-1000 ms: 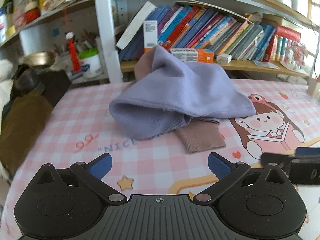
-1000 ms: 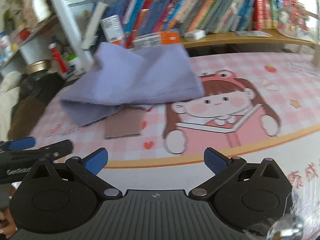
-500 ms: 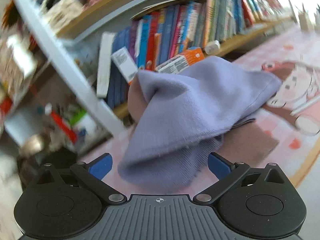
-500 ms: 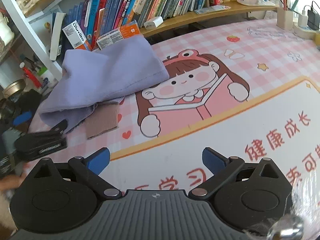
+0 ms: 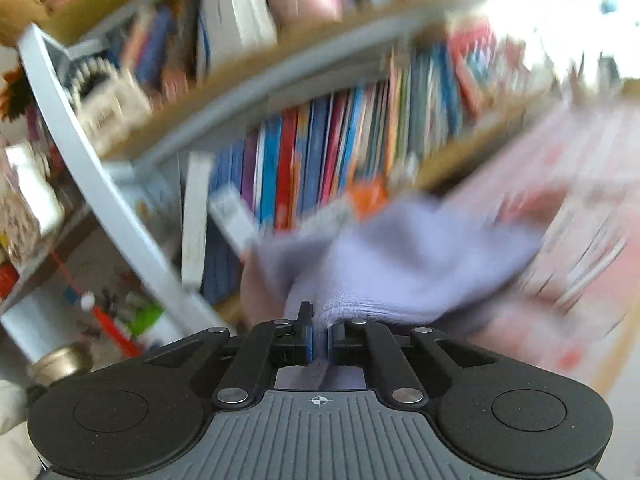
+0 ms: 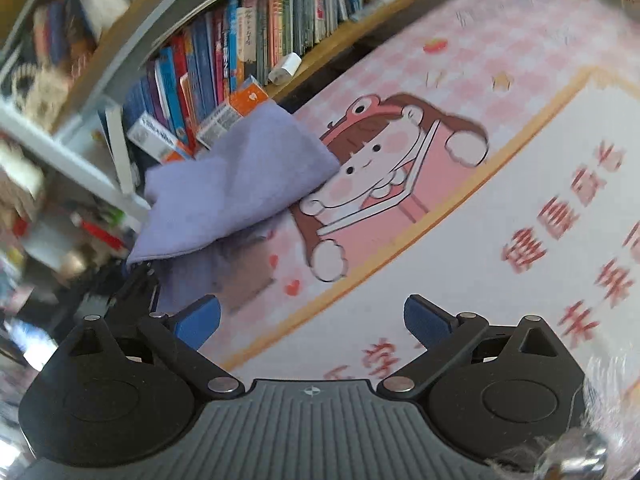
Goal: Fold clothes
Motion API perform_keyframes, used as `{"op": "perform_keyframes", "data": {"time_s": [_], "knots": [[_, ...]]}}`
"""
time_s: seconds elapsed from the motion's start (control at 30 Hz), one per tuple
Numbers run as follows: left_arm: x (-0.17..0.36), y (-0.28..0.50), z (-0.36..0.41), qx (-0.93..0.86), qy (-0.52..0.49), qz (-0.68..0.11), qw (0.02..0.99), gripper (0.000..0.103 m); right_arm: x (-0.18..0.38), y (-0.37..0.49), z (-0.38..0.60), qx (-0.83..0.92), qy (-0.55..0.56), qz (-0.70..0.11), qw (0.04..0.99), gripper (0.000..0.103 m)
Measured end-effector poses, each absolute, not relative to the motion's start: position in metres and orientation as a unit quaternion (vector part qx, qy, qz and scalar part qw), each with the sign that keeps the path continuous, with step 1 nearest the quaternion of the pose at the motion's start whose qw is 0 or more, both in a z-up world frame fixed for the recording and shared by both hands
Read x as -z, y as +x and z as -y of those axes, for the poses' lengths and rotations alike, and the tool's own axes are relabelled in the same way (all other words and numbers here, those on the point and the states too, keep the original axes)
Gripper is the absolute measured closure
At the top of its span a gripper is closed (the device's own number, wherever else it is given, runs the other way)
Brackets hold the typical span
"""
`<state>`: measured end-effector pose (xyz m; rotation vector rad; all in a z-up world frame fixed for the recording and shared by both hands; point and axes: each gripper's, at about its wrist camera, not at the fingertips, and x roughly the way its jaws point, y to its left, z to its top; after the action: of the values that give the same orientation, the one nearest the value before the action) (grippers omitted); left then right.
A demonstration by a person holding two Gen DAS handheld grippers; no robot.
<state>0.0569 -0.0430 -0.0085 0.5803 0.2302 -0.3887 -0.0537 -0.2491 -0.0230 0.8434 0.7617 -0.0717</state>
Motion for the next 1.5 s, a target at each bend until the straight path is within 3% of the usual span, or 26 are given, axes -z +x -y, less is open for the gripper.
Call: {"op": "perform_keyframes", "data": {"time_s": [0.23, 0.53, 0.6, 0.67, 0.73, 0.77, 0.93, 1.1, 1.23, 1.33, 1.5], "knots": [[-0.031, -0.027, 0.054, 0.219, 0.186, -0.110, 0.951, 0.097, 0.048, -0.037, 0.277, -0.018, 0.528, -0.368, 0.765, 0.003], [-0.044, -0.117, 0.096, 0.206, 0.159, -0.120, 0.958, 0.097, 0.091, -0.042, 0.307, -0.077, 0.654, -0.413, 0.629, 0.006], [-0.044, -0.129, 0.106, 0.190, 0.163, -0.125, 0.960, 0.097, 0.093, -0.047, 0.318, -0.074, 0.658, -0.414, 0.625, 0.027], [-0.043, -0.139, 0.113, 0.175, 0.161, -0.134, 0.962, 0.097, 0.093, -0.050, 0.330, -0.070, 0.655, -0.410, 0.631, 0.067], [-0.043, -0.147, 0.119, 0.165, 0.156, -0.141, 0.964, 0.097, 0.091, -0.053, 0.344, -0.071, 0.652, -0.400, 0.640, 0.084], [-0.044, -0.150, 0.123, 0.164, 0.154, -0.141, 0.964, 0.097, 0.088, -0.055, 0.351, -0.075, 0.650, -0.392, 0.646, 0.087], [-0.074, -0.158, 0.136, 0.230, 0.092, -0.104, 0.963, 0.097, 0.034, -0.053, 0.406, -0.101, 0.639, -0.285, 0.707, 0.091], [-0.125, -0.157, 0.130, 0.347, -0.053, -0.030, 0.936, 0.097, -0.103, -0.050, 0.442, -0.128, 0.512, -0.110, 0.842, 0.091], [-0.152, -0.155, 0.107, 0.409, -0.143, 0.023, 0.901, 0.097, -0.203, -0.047, 0.430, -0.199, 0.405, -0.005, 0.892, 0.091], [-0.147, -0.144, 0.091, 0.423, -0.182, 0.009, 0.887, 0.097, -0.244, -0.024, 0.402, -0.256, 0.345, -0.018, 0.903, 0.091], [-0.086, -0.102, 0.071, 0.365, -0.166, -0.125, 0.908, 0.097, -0.193, 0.056, 0.326, -0.244, 0.259, -0.197, 0.914, 0.091]]}}
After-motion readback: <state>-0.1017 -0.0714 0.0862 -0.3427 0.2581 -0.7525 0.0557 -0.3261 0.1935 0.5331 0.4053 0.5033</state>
